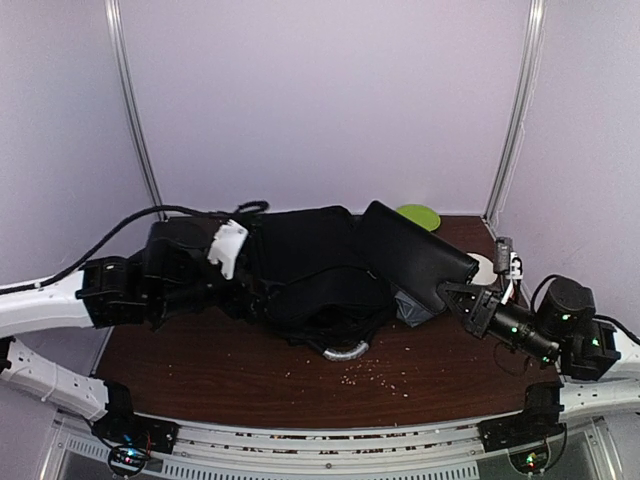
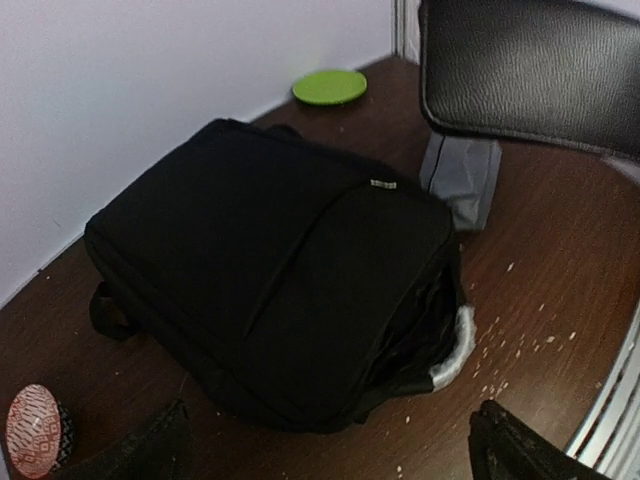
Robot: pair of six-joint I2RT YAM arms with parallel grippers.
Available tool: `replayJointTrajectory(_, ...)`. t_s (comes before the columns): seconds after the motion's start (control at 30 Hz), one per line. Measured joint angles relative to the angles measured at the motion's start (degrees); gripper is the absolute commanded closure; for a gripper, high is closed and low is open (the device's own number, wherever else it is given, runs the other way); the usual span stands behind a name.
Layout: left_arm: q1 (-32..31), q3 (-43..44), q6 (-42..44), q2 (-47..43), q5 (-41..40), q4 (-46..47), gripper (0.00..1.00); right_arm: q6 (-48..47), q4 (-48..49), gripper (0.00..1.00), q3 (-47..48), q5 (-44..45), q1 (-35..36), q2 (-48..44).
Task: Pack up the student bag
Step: Place the personal item in the student bag.
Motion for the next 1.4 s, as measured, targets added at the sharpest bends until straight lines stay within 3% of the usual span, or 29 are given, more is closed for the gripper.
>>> replayJointTrajectory(0.23,-5.1,14.3,10.5,26.7,-5.6,-9.4,0.05,2.0,-10.1,1.0,-1.5,3.8,0.0,-4.7)
replayJointTrajectory(0.63,-4.1,27.1,16.2,46.3,-13.4,-13.8,0.06,3.1,-14.1,1.0,-1.5,4.0,0.0,-6.7)
replayJointTrajectory(0.73,-3.0,29.2,16.0,49.9,-14.9,-14.6,0.24,3.4,-14.4,1.0,-1.5,3.7,0.0,-7.0)
replayJointTrajectory(0.97,1.6,32.3,13.6,51.6,-15.7,-16.2,0.97,3.6,-15.8,1.0,-1.5,3.2,0.0,-8.1)
replayJointTrajectory(1.4,4.6,42.2,9.9,47.7,-12.3,-19.1,1.0,5.0,-17.6,1.0,-2.9,-4.8,0.0,-12.8)
